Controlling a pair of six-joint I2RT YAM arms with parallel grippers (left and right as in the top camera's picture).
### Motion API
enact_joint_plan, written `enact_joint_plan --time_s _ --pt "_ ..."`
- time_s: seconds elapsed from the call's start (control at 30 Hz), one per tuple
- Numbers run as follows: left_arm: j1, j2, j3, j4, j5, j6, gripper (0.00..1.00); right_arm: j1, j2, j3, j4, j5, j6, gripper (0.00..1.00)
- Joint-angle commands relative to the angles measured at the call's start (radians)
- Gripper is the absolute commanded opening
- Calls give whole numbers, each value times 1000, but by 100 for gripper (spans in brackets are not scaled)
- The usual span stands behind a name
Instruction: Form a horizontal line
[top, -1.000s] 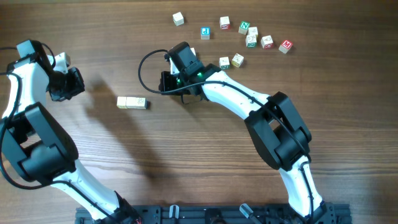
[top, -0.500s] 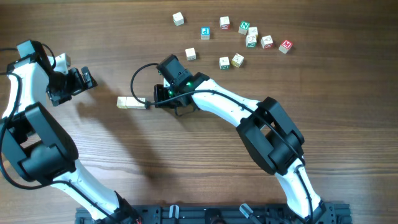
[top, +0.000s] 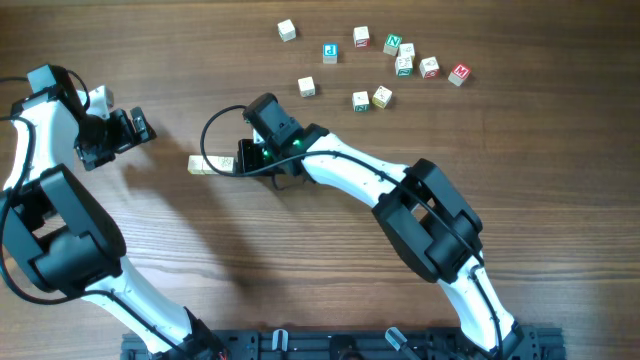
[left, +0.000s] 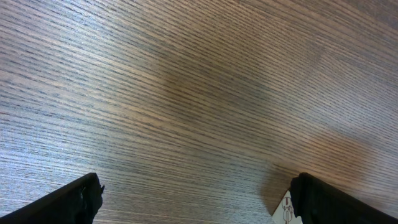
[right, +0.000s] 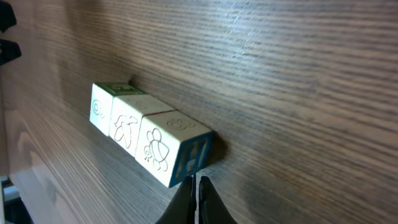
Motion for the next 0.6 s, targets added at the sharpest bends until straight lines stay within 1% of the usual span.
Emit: enact_joint_plan --time_s 0.0,0.47,0.57 --pt "2 5 10 -1 2 -2 100 2 43 -8 14 17 30 4" --pt "2 5 10 -1 2 -2 100 18 51 -8 51 14 41 4" --pt "2 5 10 -1 2 -2 100 18 58 -8 56 15 63 4"
